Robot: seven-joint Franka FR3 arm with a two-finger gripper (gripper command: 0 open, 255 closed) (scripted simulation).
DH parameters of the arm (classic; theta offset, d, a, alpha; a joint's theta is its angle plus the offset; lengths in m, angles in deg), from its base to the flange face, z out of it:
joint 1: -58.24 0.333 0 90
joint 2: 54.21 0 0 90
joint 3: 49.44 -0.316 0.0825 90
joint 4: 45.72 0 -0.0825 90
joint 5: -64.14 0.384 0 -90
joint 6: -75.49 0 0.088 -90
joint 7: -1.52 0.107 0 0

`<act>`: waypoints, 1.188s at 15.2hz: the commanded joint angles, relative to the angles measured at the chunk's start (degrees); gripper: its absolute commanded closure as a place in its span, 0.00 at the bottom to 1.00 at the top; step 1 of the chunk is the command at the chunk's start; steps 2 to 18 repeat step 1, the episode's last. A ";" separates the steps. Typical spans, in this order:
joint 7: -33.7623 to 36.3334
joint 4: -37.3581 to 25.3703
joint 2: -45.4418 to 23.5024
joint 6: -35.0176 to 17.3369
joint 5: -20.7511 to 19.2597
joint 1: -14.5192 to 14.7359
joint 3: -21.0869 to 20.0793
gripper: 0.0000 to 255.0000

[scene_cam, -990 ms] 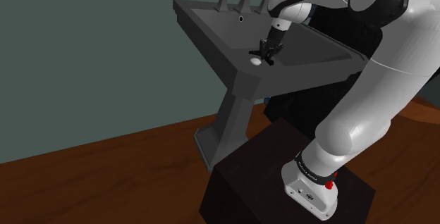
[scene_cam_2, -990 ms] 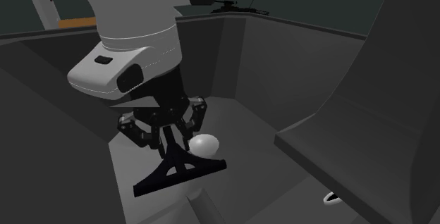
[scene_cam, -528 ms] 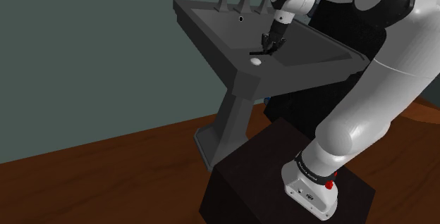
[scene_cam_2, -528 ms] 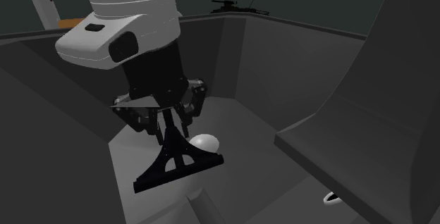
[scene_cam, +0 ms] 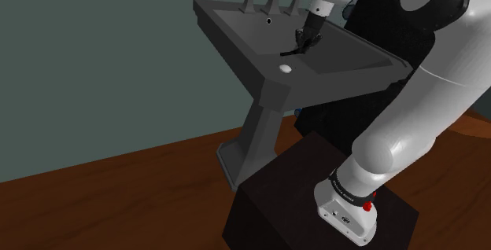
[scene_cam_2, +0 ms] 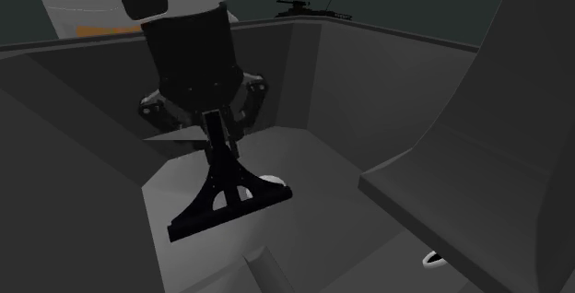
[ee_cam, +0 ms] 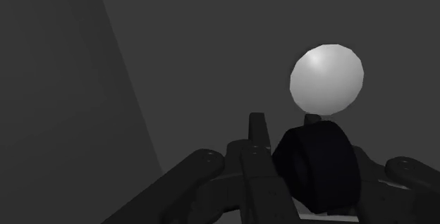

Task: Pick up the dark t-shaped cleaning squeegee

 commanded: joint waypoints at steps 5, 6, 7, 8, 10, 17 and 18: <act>0.04 -0.18 0.20 0.40 -0.08 0.00 0.02 1.00; 0.04 -0.18 0.20 0.40 -0.08 0.00 0.02 1.00; 0.04 -0.18 0.20 0.40 -0.08 0.00 0.02 1.00; 0.04 -0.18 0.20 0.40 -0.08 0.00 0.02 1.00; 0.04 -0.18 0.20 0.40 -0.08 0.00 0.02 1.00; 0.04 -0.18 0.20 0.40 -0.08 0.00 0.02 1.00; 0.04 -0.18 0.20 0.40 -0.08 0.00 0.02 1.00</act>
